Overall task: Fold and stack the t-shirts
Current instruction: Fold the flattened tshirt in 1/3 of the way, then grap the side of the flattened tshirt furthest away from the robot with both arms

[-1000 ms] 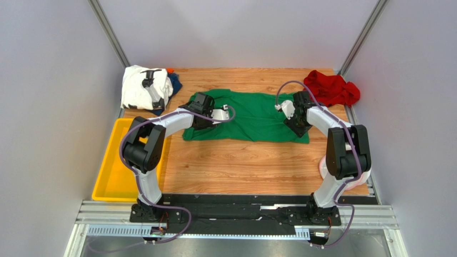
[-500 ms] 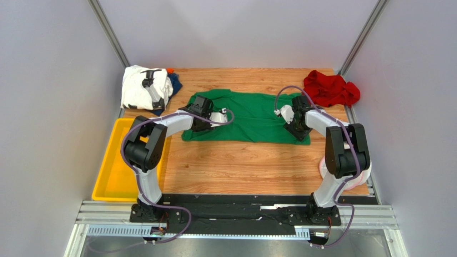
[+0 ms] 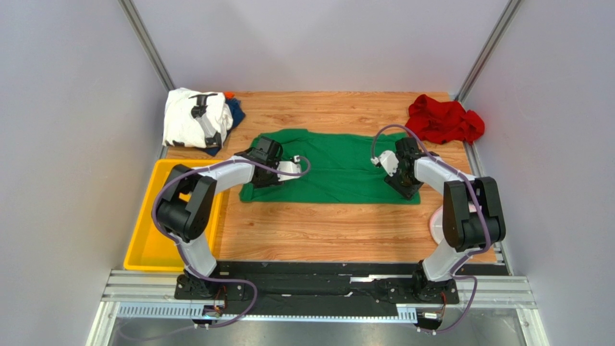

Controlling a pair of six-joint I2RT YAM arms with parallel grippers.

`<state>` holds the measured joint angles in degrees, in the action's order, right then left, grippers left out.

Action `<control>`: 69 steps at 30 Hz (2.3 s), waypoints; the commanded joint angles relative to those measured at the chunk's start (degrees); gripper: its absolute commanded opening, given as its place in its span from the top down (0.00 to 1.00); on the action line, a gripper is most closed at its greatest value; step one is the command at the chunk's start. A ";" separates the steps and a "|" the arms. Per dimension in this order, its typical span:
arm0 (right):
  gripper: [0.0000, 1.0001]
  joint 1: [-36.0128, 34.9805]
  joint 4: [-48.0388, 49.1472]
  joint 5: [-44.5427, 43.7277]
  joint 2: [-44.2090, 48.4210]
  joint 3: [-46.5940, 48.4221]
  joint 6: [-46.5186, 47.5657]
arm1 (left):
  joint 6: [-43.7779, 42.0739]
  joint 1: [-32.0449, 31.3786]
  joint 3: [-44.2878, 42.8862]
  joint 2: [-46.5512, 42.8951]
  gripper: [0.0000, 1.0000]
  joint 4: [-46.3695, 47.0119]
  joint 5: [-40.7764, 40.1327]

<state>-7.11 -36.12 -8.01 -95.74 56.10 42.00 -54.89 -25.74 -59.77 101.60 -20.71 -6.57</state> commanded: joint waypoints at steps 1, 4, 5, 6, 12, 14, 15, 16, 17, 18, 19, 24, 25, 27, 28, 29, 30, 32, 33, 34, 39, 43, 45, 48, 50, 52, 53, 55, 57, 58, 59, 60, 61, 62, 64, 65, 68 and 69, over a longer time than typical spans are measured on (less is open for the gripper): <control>0.57 -0.01 -2.03 0.36 3.54 -3.17 0.10 | 2.33 -1.07 2.99 -2.63 0.46 -5.48 -0.29; 0.57 -0.09 -1.76 0.45 5.39 -4.76 -0.07 | 3.39 -2.30 4.57 -3.95 0.46 -5.92 -0.37; 0.57 -0.09 -1.76 0.45 5.83 -5.64 -0.16 | 4.00 -2.56 4.92 -4.74 0.46 -6.01 -0.46; 0.57 -0.01 -1.85 0.45 6.70 -5.99 -0.25 | 4.27 -3.17 5.79 -5.18 0.46 -6.01 -0.38; 0.57 -0.09 -2.46 1.16 10.05 -8.98 -0.78 | 6.64 -4.76 9.75 -8.35 0.46 -5.92 0.06; 0.57 -0.09 -2.64 1.24 11.54 -9.69 -0.78 | 7.26 -5.46 11.42 -9.75 0.46 -6.01 -0.02; 0.57 -0.01 -3.16 1.33 12.07 -10.21 -0.95 | 7.52 -5.64 11.95 -10.28 0.46 -5.92 -0.02; 0.57 0.00 -3.52 1.50 12.94 -10.30 -0.95 | 7.87 -5.81 12.48 -11.33 0.46 -6.01 -0.02; 0.57 0.00 -3.52 1.42 13.47 -10.57 -1.04 | 7.96 -6.08 13.27 -11.77 0.46 -5.84 -0.11; 0.57 0.00 -3.61 1.42 13.91 -10.83 -1.04 | 7.96 -6.08 13.62 -12.21 0.46 -5.75 -0.20; 0.57 0.00 -3.52 1.42 14.70 -10.92 -1.04 | 8.05 -6.08 13.71 -12.91 0.46 -5.40 -0.46; 0.56 -0.18 -6.32 1.24 15.59 -7.85 -1.57 | 7.96 -5.99 11.26 -14.59 0.46 -5.66 -1.08; 0.56 -0.18 -6.85 1.07 15.85 -6.02 -1.74 | 8.05 -6.08 10.56 -15.55 0.46 -5.92 -1.08; 0.56 -0.09 -8.26 0.89 16.73 -3.55 -2.09 | 8.31 -6.08 7.57 -16.61 0.45 -5.92 -0.99; 0.56 -0.09 -8.53 0.72 16.82 -2.23 -2.27 | 8.57 -6.08 6.52 -17.74 0.44 -5.75 -0.82; 0.55 -0.18 -8.79 0.63 16.91 0.74 -2.88 | 8.75 -5.99 4.42 -18.36 0.43 -5.40 -0.47; 0.55 -0.09 -8.71 0.54 16.47 2.16 -3.32 | 8.84 -5.90 3.27 -18.80 0.43 -5.31 -0.29; 0.50 -0.09 -8.36 0.63 15.59 6.80 -4.81 | 9.19 -5.82 -0.15 -19.60 0.40 -4.78 0.15; 0.46 -0.18 -7.75 0.54 14.28 8.40 -5.26 | 9.10 -5.64 -1.22 -19.60 0.39 -4.43 0.50; 0.41 -0.18 -7.13 0.63 13.49 9.72 -5.87 | 9.10 -4.86 -2.36 -19.08 0.36 -3.64 0.94; 0.37 -0.09 -3.52 1.50 4.18 19.99 -9.20 | 8.58 -0.64 -11.94 -11.28 0.33 -4.68 3.49; 0.32 -0.09 -2.73 2.91 -6.70 27.39 -10.80 | 7.17 1.65 -16.43 -6.16 0.33 -4.78 4.55; 0.33 -0.09 -1.50 2.48 -9.97 30.98 -10.97 | 6.38 2.09 -17.84 -3.62 0.33 -4.25 4.20; 0.35 0.52 -0.97 3.00 -15.78 34.86 -12.02 | 6.29 3.23 -19.86 -0.63 0.34 -5.13 5.33; 0.36 1.40 -0.97 4.66 -19.37 38.55 -13.60 | 6.38 4.29 -20.56 0.52 0.35 -5.31 6.21; 0.37 2.36 -0.97 6.33 -21.23 41.18 -14.57 | 6.64 4.90 -20.57 1.67 0.36 -5.13 6.22; 0.37 2.54 -0.80 6.86 -21.93 41.81 -15.45 | 6.64 4.99 -20.56 1.93 0.36 -5.13 6.22; 0.38 3.33 -0.97 7.13 -23.87 42.86 -16.15 | 6.29 5.17 -20.13 2.28 0.37 -4.96 6.22; 0.38 3.95 -1.23 9.41 -25.10 44.10 -16.60 | 6.03 5.17 -20.04 2.37 0.37 -4.78 6.22; 0.39 4.12 -1.15 9.59 -25.37 44.27 -16.86 | 5.94 5.17 -20.21 2.46 0.37 -4.78 6.22; 0.39 4.39 -1.15 9.94 -25.63 44.80 -16.95 | 5.94 5.17 -20.30 2.55 0.37 -4.87 6.22; 0.39 4.82 -1.15 10.64 -26.07 45.06 -17.65 | 5.94 5.17 -20.39 2.72 0.38 -5.13 6.22; 0.39 5.00 -1.23 11.26 -26.51 45.50 -17.91 | 6.03 5.17 -20.82 2.99 0.37 -5.30 6.22; 0.40 5.18 -1.84 11.61 -26.86 46.38 -18.44 | 6.03 5.17 -21.00 3.16 0.38 -5.48 6.30; 0.40 5.45 -2.98 12.32 -28.00 47.26 -19.06 | 5.94 5.17 -21.53 3.69 0.39 -5.92 6.22; 0.40 5.53 -3.17 12.49 -28.27 47.61 -19.23 | 5.76 5.17 -21.44 3.78 0.39 -6.01 6.22; 0.41 5.62 -3.35 12.93 -28.97 47.96 -19.85 | 5.33 5.26 -21.44 4.04 0.39 -6.01 6.04; 0.41 5.79 -3.34 13.11 -29.23 48.23 -20.20 | 5.41 5.17 -21.36 4.13 0.39 -6.10 5.95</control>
<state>-1.45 -39.18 2.87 -123.85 101.62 24.25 -48.34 -20.82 -79.29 105.23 -26.20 -1.58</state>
